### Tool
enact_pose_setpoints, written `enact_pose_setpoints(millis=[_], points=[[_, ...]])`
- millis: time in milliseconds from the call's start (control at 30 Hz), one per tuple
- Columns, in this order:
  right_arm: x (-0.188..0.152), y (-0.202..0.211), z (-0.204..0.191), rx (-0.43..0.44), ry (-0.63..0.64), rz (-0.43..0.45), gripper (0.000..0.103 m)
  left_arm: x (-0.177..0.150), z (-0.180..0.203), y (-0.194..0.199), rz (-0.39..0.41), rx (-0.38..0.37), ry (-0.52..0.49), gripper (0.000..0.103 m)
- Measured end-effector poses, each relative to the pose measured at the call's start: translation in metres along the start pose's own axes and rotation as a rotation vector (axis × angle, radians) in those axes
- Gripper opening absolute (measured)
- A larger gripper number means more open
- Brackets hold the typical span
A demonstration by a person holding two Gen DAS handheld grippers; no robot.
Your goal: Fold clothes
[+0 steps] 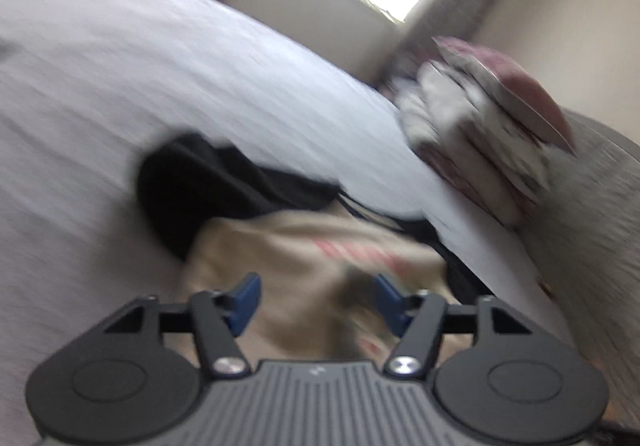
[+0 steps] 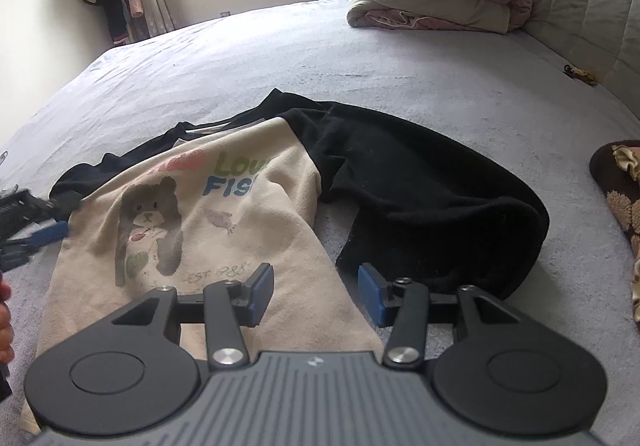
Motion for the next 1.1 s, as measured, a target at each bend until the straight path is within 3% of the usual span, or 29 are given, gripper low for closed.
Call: enact_pose_setpoints(millis=[100,300,400,433,500,633,733,933,1100], points=[[-0.001,-0.001,-0.006,0.007,0.023,-0.001,0.051,0.023,-0.026,-0.003,0.072,0.084,0.077,0.073],[-0.003,-0.002,-0.012,-0.009,0.066,-0.005,0.052,0.042,-0.061,-0.043,0.048,0.158,0.262,0.068],[-0.004,-0.003,-0.011,-0.021,0.067,-0.01,0.052,0.047,-0.064,-0.053,0.063,0.153,0.298,0.032],[-0.003,-0.003,-0.01,-0.022,0.064,-0.01,0.052,0.049,-0.064,-0.055,0.065,0.15,0.308,0.014],[-0.003,-0.005,-0.008,-0.024,0.059,-0.011,0.052,0.052,-0.059,-0.056,0.075,0.133,0.313,0.01],[-0.003,-0.009,-0.008,-0.028,0.06,-0.022,0.052,0.05,-0.026,-0.046,0.107,0.043,0.182,0.007],[-0.004,-0.012,-0.01,-0.032,0.07,-0.029,0.052,0.037,0.001,-0.04,0.083,-0.032,0.076,0.006],[-0.006,-0.017,-0.014,-0.038,0.089,-0.041,0.052,-0.014,0.049,-0.045,-0.065,-0.165,-0.066,0.005],[-0.006,-0.017,-0.014,-0.041,0.092,-0.043,0.052,-0.059,0.061,-0.063,-0.208,-0.196,-0.199,0.005]])
Point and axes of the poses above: each gripper's, at about its wrist camera, not at the fingertips, and y roughly against the way its jaws point, z to its right, x to its top, the point moved 8 cm from there along -y, roughly the way its jaws point, and after that the axes turned 12 degrees about y, right-handed, at the moved point
